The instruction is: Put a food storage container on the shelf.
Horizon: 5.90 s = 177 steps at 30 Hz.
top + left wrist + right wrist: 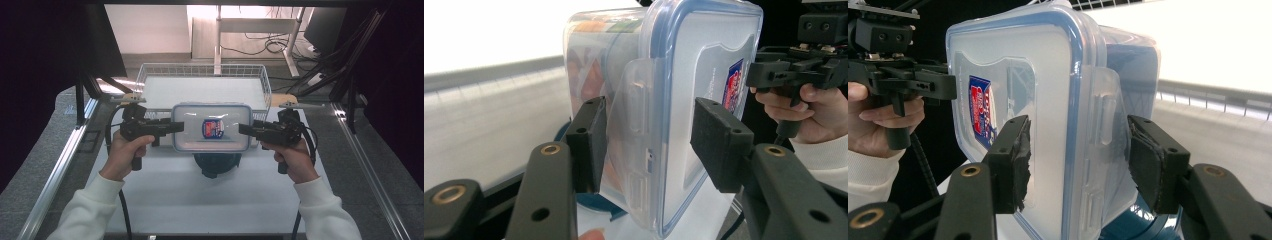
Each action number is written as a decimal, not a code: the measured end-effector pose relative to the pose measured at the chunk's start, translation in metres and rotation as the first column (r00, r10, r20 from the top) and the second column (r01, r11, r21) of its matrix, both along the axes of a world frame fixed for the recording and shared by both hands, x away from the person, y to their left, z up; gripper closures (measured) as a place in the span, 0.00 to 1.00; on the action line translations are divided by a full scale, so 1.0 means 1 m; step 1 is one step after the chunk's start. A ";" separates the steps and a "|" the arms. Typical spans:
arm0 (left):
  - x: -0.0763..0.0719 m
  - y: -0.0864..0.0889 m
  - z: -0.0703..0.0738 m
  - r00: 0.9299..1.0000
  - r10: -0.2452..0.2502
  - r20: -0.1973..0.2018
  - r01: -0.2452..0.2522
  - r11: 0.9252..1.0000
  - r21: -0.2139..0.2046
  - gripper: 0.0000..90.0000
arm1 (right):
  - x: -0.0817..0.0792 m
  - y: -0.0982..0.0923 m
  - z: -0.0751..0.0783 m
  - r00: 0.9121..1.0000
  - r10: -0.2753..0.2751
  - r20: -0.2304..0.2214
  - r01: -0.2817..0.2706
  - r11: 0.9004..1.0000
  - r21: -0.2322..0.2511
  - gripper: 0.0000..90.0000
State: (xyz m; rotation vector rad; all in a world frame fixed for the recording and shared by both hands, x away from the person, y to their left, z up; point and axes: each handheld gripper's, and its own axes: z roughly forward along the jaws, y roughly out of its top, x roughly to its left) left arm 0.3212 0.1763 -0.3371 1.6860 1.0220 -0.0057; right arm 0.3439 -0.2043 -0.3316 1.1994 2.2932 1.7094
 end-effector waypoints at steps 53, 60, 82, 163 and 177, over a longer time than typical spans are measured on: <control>0.108 0.024 0.049 1.000 0.010 -0.025 -0.010 1.000 0.004 0.55 | 0.111 0.025 0.055 1.000 0.012 -0.012 -0.012 1.000 -0.018 0.50; 0.120 0.025 0.042 0.998 0.010 -0.061 -0.009 1.000 0.004 0.55 | 0.123 0.026 0.048 0.999 0.002 -0.050 -0.003 1.000 -0.012 0.49; 0.150 0.028 0.025 0.988 0.032 -0.150 -0.042 0.997 -0.069 0.54 | 0.159 0.035 0.042 0.971 -0.079 -0.227 0.076 0.997 -0.023 0.44; -0.044 -0.004 -0.088 0.993 0.028 0.114 -0.053 0.974 0.221 0.30 | -0.037 -0.050 -0.065 0.994 -0.055 0.094 0.072 0.979 -0.189 0.31; -0.045 -0.005 -0.107 0.997 0.043 0.065 -0.059 0.965 0.254 0.31 | -0.038 -0.049 -0.090 0.998 -0.052 0.030 0.058 0.969 -0.240 0.29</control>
